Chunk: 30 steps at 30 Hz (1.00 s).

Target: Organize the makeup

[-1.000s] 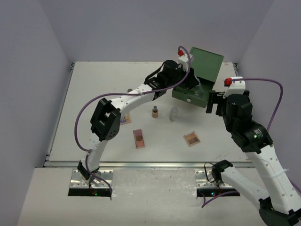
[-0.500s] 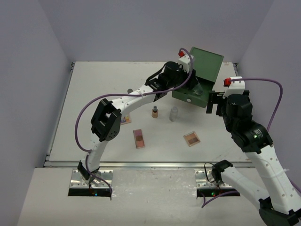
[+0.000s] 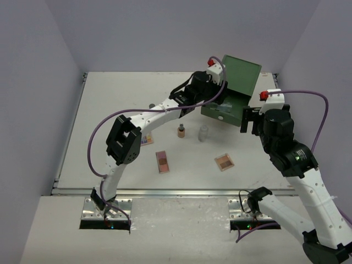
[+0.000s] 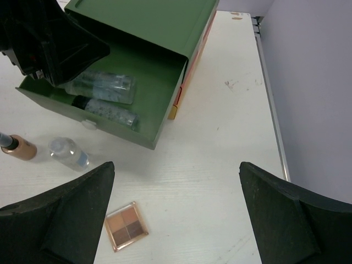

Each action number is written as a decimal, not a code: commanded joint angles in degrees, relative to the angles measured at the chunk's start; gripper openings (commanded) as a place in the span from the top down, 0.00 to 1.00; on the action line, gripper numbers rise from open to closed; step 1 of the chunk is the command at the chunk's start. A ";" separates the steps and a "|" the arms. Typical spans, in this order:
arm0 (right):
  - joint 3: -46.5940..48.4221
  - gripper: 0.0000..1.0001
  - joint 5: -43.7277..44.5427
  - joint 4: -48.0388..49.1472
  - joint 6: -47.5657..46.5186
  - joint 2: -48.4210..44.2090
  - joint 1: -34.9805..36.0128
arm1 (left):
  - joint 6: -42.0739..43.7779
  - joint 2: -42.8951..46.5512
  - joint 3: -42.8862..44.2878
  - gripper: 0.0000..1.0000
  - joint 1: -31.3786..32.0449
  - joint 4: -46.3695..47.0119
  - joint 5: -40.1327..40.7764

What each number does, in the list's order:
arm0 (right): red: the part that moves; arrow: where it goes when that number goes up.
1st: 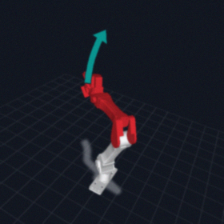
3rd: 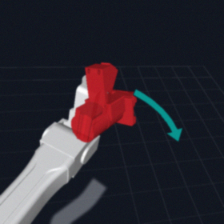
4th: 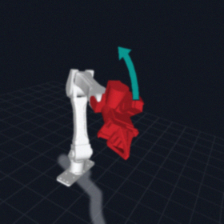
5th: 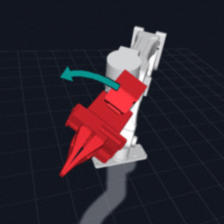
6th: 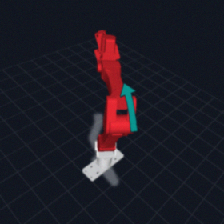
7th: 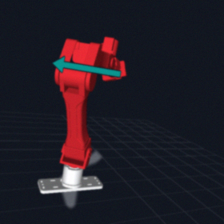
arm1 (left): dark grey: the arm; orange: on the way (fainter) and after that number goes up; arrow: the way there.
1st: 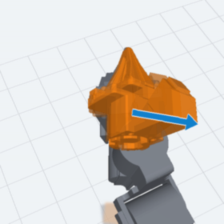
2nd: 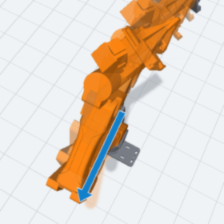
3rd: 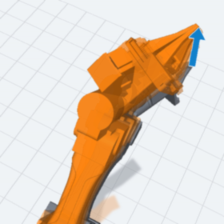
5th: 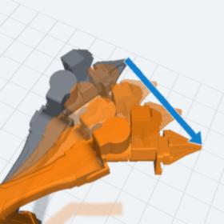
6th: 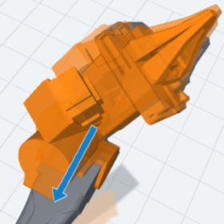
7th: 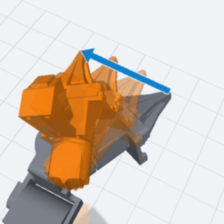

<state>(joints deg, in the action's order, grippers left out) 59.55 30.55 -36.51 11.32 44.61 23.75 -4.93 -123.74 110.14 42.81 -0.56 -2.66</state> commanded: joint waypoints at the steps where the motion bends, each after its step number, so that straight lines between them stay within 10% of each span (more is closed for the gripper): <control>1: 2.41 0.05 -3.40 1.21 -1.67 0.77 -0.13 | 2.11 3.10 5.83 0.38 0.46 1.62 -2.09; 10: -0.81 0.09 -51.70 7.10 -10.65 -2.94 -0.10 | 9.20 5.65 15.97 0.29 -0.28 -0.07 2.57; 14: -7.35 0.18 -58.75 11.08 -7.66 -1.97 -0.01 | 13.11 8.90 16.06 0.28 -2.69 -5.22 6.01; 30: -40.74 0.13 -11.03 56.40 4.55 8.26 15.54 | 14.04 29.99 -4.62 0.22 -20.79 -25.56 10.61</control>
<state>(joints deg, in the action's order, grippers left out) 21.41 2.52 -0.02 12.47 48.49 38.56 9.87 -98.21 108.27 22.60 -21.31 8.22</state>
